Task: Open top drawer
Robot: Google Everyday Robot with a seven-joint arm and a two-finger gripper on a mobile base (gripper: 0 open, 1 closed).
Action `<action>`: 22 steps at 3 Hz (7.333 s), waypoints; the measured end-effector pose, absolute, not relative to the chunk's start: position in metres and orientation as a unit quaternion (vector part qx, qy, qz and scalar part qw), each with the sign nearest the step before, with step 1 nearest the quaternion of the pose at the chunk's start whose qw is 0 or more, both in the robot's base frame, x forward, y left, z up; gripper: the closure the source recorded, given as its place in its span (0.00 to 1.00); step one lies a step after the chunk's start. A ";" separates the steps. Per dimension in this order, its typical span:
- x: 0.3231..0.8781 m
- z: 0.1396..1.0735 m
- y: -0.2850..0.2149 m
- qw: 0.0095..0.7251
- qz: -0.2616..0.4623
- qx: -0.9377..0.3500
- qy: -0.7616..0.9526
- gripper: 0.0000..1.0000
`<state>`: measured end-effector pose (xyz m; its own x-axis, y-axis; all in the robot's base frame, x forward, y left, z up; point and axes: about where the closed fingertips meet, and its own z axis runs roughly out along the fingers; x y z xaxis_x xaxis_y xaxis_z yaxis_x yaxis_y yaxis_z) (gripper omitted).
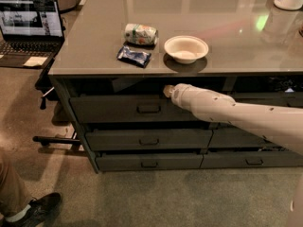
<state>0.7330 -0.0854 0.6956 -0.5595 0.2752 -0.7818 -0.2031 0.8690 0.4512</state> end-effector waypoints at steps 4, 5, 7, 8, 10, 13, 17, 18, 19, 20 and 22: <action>0.710 0.701 -0.092 0.447 0.240 -0.036 0.861 1.00; 0.676 0.695 -0.098 0.413 0.235 -0.079 0.876 1.00; 0.679 0.710 -0.099 0.438 0.235 -0.068 0.865 1.00; 0.695 0.727 -0.103 0.466 0.236 -0.048 0.851 1.00; 0.731 0.715 -0.094 0.469 0.243 -0.034 0.848 1.00; 0.740 0.690 -0.087 0.431 0.256 -0.048 0.864 1.00; 0.736 0.691 -0.087 0.417 0.263 -0.056 0.868 1.00; 0.732 0.690 -0.085 0.408 0.266 -0.061 0.871 1.00; 0.734 0.692 -0.085 0.408 0.266 -0.061 0.871 1.00; 0.731 0.690 -0.082 0.400 0.268 -0.067 0.874 1.00; 0.727 0.691 -0.078 0.391 0.271 -0.072 0.877 1.00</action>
Offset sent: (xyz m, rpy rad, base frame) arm -0.0588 -0.0236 -0.0197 -0.1465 0.1076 0.1861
